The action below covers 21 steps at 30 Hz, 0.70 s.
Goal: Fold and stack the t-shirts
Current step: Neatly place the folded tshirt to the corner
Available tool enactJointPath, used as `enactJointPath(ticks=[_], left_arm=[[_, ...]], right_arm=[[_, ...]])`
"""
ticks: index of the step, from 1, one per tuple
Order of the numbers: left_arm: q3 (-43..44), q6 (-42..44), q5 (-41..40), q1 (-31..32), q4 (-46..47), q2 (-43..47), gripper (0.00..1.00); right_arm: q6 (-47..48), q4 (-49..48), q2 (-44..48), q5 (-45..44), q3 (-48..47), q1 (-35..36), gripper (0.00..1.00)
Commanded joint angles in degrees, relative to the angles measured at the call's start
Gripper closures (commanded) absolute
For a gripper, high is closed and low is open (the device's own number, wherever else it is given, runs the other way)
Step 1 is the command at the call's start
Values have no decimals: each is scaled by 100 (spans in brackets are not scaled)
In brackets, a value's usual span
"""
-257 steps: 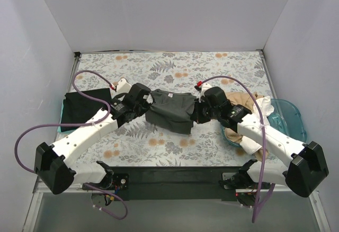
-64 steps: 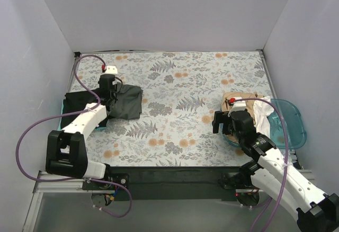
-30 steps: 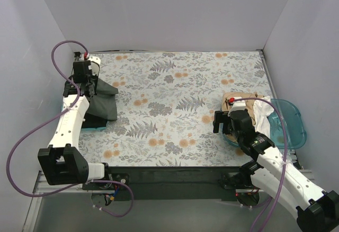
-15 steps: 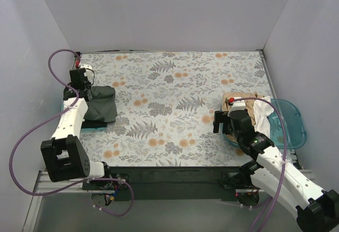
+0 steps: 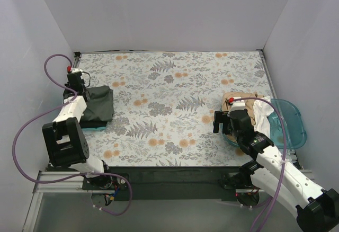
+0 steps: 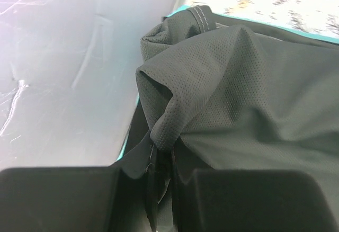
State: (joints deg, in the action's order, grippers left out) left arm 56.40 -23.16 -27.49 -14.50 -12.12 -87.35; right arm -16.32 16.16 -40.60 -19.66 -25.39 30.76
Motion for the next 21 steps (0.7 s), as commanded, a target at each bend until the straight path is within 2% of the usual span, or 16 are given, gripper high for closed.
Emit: enactJointPath(ticks=[1,6,7,9,12,13,14,15,21], left_arm=[[-86,66,-573,-158,763,-62,95],[46,-197,-644,-193,694,-387,93],[55,-259,-722,-202,693,-449,87],[108,-338,-837,-202,693,-607,83],[213,-584,-1258,-211,781,-765,67],[335,-646,-1416,-228,755,-809,50],[406,-881,-1435,-229,633,-853,28],[485,-1040,-1400,-229,536,-862,12],[828,-2400,-706,-211,-35,-363,11]], right_arm=[[14,-140,-27,-214,43,-35,2],[15,-148,-71,-222,43,-35,2],[23,-140,-80,-240,34,-35,2],[23,-148,-80,-231,43,-35,2],[6,-149,-80,-223,51,-35,2],[6,-140,-71,-231,51,-44,2],[14,-140,-62,-231,51,-35,2],[14,-140,-53,-240,51,-35,2],[6,-140,-45,-258,51,-44,2]])
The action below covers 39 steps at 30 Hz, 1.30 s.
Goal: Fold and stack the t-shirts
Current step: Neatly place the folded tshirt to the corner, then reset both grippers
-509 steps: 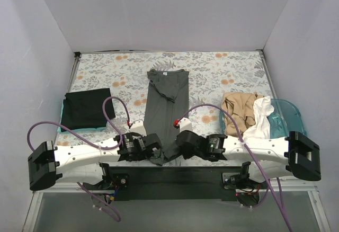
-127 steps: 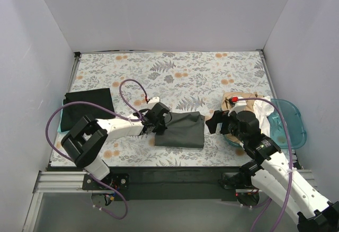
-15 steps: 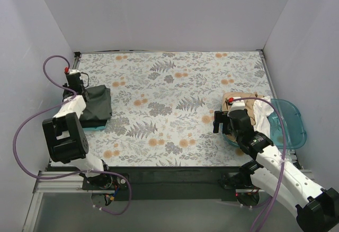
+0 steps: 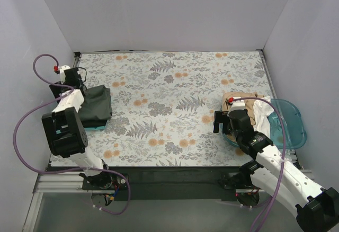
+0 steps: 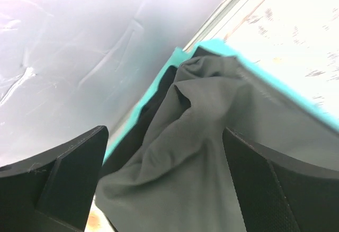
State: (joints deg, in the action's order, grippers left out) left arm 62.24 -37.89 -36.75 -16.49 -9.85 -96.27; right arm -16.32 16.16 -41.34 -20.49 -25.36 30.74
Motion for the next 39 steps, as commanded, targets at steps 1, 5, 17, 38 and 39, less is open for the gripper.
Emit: enactJointPath(ticks=[1,5,17,38,39], left_arm=[[271,-1070,317,5,-307,661,11],[499,-1774,643,181,-763,1127,10],[-299,-3611,1970,1857,-1274,3078,9],[-2110,-4113,1610,3882,-835,4326,7],[-2128,-4078,1619,3882,-826,4344,7]], right_arm=[[6,-140,47,-157,32,-42,2],[6,-140,82,-122,32,-42,2],[-12,-157,214,54,-3,-42,2],[-364,-184,847,256,-416,-42,2],[-372,-175,786,274,-425,-51,2]])
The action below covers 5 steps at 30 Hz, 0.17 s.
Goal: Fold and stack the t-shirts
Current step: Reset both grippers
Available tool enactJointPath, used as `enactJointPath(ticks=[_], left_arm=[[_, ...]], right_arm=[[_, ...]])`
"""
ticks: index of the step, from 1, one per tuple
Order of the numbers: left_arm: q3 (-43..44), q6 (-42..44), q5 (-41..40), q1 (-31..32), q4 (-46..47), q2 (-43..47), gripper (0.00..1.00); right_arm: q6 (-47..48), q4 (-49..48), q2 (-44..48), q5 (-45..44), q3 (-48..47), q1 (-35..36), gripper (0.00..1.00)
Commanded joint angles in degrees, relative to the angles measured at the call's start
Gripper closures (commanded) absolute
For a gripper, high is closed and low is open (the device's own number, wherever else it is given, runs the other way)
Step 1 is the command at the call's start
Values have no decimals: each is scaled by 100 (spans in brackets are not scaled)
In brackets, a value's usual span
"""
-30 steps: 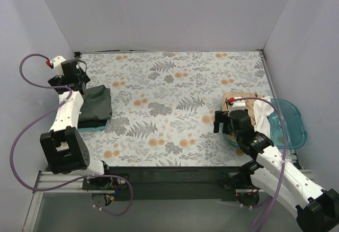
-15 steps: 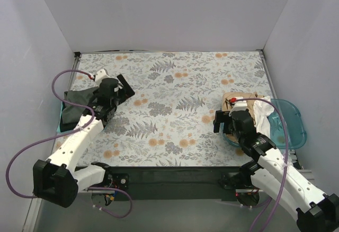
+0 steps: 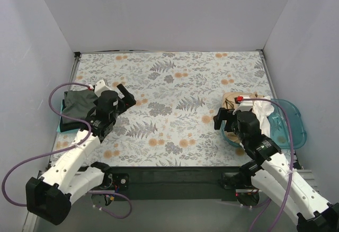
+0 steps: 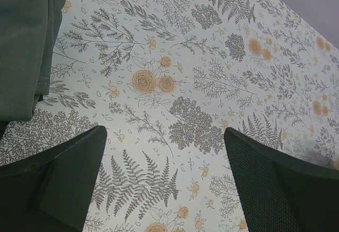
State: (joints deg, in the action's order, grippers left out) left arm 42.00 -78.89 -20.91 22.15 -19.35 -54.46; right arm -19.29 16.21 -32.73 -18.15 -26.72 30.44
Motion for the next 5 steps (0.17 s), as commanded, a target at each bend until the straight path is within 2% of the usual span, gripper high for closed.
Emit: enactJointPath(ticks=[1,5], left_arm=[[-95,67,51,26,99,172,7],[-157,-3,139,26,90,286,7]], right_arm=[[-101,-188,-110,49,-316,-11,2],[-145,-197,-216,145,-439,-20,2]])
